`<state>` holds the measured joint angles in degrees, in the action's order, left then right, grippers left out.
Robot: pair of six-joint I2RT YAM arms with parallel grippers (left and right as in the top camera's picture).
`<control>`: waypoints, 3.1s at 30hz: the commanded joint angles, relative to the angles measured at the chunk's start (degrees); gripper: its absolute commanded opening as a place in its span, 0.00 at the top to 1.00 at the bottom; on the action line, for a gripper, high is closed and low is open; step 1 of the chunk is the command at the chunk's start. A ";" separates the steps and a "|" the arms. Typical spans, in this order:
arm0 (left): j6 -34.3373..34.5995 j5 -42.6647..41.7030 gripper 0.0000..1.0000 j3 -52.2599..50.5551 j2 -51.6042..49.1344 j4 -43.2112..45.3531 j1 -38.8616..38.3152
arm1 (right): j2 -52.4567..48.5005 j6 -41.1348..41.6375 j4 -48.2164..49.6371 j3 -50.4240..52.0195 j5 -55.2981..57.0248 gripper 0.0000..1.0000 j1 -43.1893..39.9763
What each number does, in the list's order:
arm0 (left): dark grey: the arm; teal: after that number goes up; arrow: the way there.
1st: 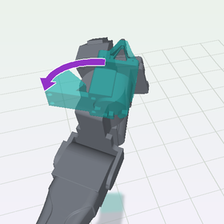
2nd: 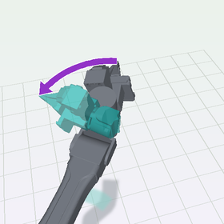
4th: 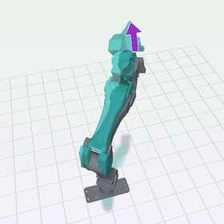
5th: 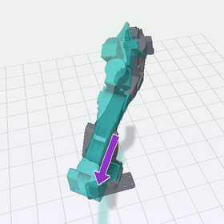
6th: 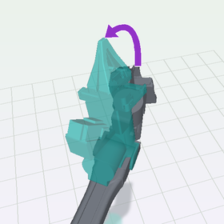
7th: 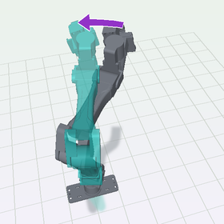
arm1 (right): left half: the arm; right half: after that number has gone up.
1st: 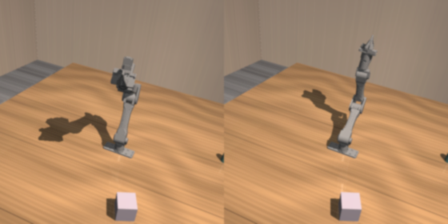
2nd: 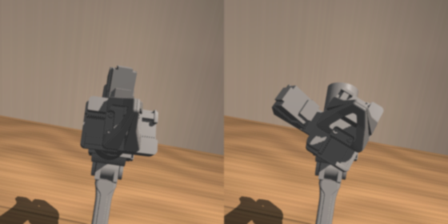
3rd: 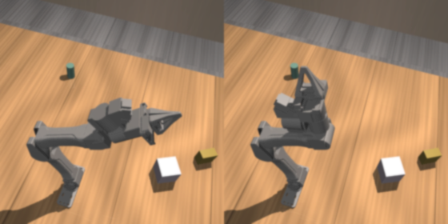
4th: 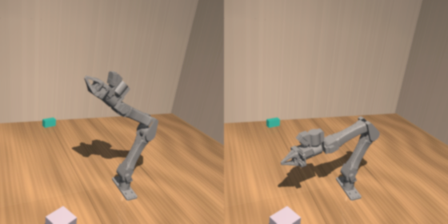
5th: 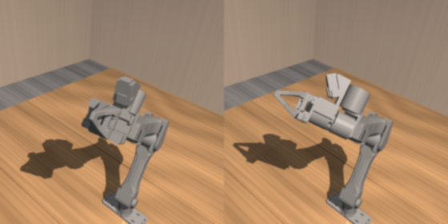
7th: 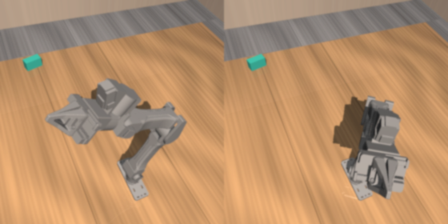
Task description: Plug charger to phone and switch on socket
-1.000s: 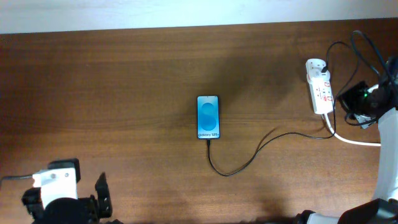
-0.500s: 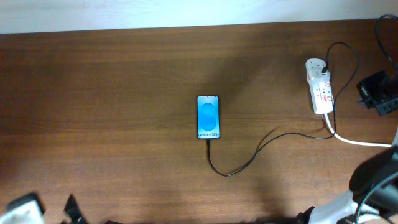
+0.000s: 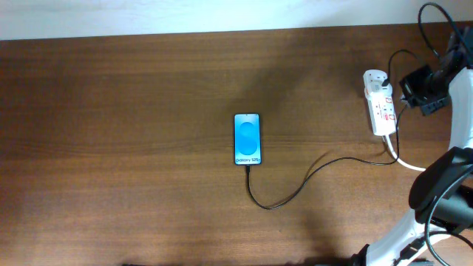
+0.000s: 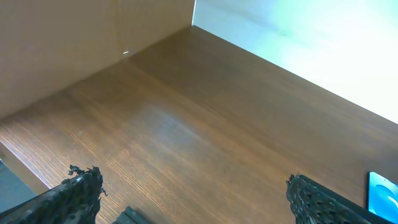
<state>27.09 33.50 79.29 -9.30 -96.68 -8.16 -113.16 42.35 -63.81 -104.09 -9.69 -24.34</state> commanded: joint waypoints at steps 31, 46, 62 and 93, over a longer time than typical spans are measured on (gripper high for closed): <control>0.48 0.81 0.01 -0.07 0.96 -0.02 1.95 | -18.47 7.52 4.94 -10.71 -0.61 0.96 1.14; 0.48 0.81 0.01 -0.07 0.96 -0.02 1.95 | -18.47 7.65 4.26 -10.67 4.39 0.96 1.46; 0.48 0.81 0.01 -0.07 0.96 -0.02 1.95 | -20.48 7.48 4.50 -10.56 3.93 0.96 1.46; 0.48 0.81 0.01 -0.07 0.96 -0.02 1.95 | -26.51 5.09 5.11 -10.56 3.85 0.96 4.52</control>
<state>27.09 33.50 79.26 -9.02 -96.68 -6.50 -135.61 47.77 -58.85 -115.20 -5.76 -22.02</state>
